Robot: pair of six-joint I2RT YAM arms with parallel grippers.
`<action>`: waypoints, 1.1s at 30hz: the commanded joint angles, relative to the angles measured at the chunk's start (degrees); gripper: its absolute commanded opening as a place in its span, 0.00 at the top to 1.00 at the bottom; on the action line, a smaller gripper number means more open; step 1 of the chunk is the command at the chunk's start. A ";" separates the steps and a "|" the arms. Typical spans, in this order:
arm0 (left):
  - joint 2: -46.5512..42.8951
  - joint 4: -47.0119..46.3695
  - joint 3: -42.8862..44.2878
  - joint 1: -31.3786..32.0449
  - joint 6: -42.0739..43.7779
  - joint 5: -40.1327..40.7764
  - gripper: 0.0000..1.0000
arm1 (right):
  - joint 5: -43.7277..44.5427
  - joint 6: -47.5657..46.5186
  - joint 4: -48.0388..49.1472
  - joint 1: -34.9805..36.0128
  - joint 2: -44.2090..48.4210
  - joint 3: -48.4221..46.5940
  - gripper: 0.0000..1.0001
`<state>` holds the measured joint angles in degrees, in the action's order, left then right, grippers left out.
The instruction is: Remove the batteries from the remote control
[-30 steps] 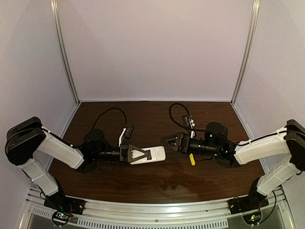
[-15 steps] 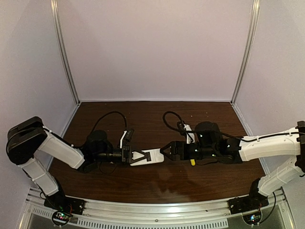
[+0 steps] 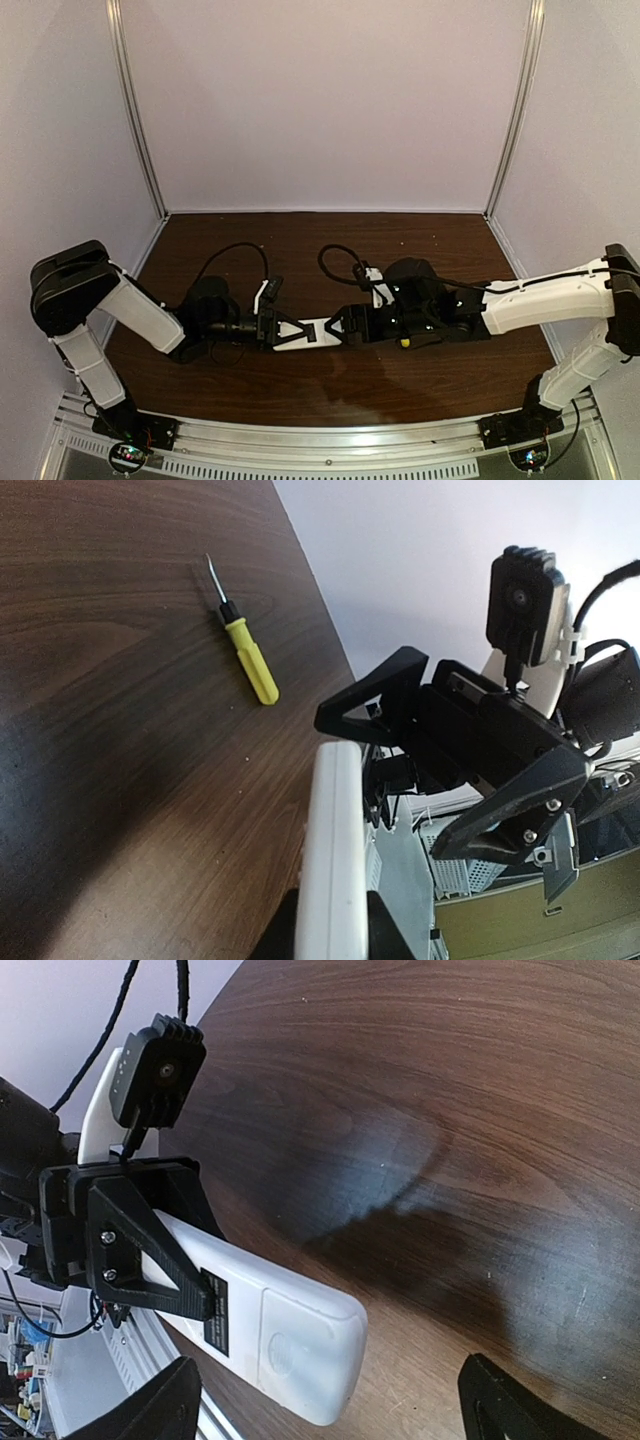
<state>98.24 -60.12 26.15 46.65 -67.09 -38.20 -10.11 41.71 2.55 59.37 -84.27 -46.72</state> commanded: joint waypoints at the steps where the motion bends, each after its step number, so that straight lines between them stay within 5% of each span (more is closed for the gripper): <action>1: 1.28 -7.08 0.71 -0.51 -1.99 -2.80 1.00 | 1.03 -0.89 -1.19 0.57 -1.62 -1.98 0.11; 33: 2.57 -12.20 0.24 -0.69 -4.96 -6.37 1.00 | -4.73 0.12 4.40 -0.44 -3.81 -0.79 0.44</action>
<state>100.33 -66.94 26.13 46.30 -71.72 -42.81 -14.33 41.82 5.89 59.33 -88.03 -48.49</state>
